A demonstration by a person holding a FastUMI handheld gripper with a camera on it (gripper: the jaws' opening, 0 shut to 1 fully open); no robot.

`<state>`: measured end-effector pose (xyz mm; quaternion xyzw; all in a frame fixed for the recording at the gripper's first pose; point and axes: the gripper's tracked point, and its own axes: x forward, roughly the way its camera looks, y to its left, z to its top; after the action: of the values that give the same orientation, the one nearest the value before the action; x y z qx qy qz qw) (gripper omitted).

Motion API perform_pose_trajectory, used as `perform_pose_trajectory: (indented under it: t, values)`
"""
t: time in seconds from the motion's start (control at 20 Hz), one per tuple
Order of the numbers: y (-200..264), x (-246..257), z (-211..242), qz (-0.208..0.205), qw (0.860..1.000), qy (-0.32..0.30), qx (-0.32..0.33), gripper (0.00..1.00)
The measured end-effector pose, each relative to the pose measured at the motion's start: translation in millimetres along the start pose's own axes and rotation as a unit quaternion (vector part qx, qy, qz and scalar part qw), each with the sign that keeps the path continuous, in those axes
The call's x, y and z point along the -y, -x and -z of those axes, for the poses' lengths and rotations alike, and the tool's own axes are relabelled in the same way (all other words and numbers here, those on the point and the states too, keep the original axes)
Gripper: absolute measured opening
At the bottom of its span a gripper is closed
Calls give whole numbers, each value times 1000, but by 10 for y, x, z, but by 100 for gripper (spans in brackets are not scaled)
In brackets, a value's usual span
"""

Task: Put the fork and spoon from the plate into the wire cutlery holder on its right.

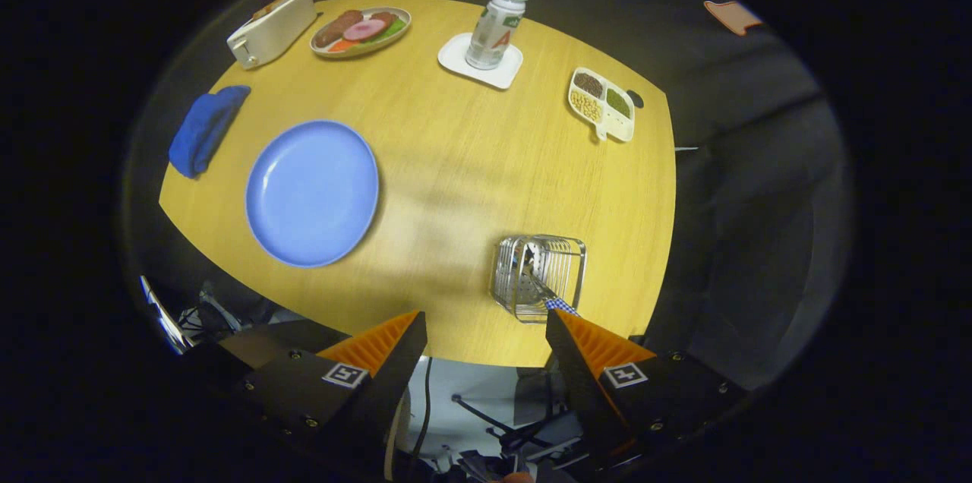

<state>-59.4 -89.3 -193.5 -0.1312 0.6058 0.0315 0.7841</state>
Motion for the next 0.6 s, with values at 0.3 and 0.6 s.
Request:
perform_pose_trajectory:
  t: [0.3, 0.6]
  values:
    - [72, -480, -572, -38, 993, -28, 109, 97]
    - [461, -681, -1246, -4, 951, -46, 306, 97]
